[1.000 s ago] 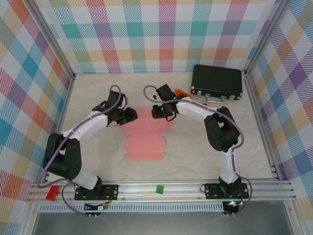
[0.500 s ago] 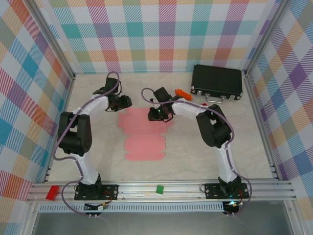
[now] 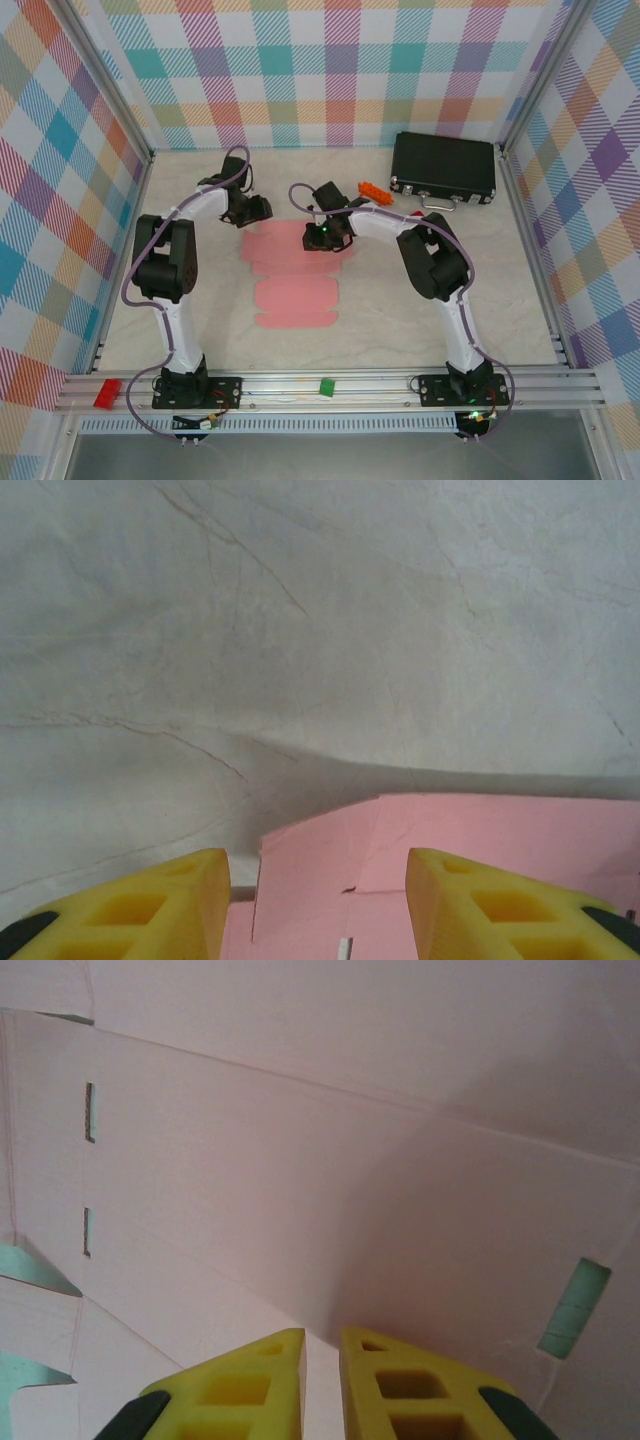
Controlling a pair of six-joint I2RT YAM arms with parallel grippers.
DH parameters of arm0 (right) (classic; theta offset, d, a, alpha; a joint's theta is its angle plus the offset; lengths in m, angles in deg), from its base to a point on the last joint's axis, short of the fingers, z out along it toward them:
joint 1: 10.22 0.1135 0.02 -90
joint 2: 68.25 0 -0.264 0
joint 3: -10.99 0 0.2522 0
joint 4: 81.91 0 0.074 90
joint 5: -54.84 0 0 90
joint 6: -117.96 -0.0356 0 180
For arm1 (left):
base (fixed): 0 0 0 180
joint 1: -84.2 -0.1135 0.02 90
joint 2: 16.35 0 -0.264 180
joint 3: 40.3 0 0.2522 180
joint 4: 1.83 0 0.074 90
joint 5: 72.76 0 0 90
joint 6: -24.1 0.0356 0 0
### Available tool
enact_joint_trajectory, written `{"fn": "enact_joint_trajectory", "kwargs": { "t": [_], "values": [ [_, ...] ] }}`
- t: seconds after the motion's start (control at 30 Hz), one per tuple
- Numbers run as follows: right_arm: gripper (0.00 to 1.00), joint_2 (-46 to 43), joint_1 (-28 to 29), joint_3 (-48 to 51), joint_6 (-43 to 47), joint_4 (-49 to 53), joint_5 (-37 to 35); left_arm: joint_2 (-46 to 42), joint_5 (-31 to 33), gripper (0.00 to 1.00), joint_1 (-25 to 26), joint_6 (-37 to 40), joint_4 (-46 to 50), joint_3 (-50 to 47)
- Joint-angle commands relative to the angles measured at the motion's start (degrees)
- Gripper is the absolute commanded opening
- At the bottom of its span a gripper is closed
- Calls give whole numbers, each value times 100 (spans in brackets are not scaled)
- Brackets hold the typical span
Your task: Fold the paper box
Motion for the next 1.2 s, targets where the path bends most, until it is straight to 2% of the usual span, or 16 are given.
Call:
{"fn": "enact_joint_trajectory", "kwargs": {
  "t": [0.0,0.43,0.73,0.87,1.17],
  "values": [
    [18,145,48,-48,-110,31,18,119,-213,49,-35,150,312,154],
    [17,250,56,-57,-291,-22,5,173,-540,40,-33,232,560,380],
    [16,292,59,-30,-366,-80,-2,76,-932,38,28,438,498,400],
    [16,306,57,-22,-367,-81,-4,194,-1113,32,106,496,529,460],
    [16,275,57,-4,-357,-63,-8,338,-958,31,257,507,551,576]
  ]
}}
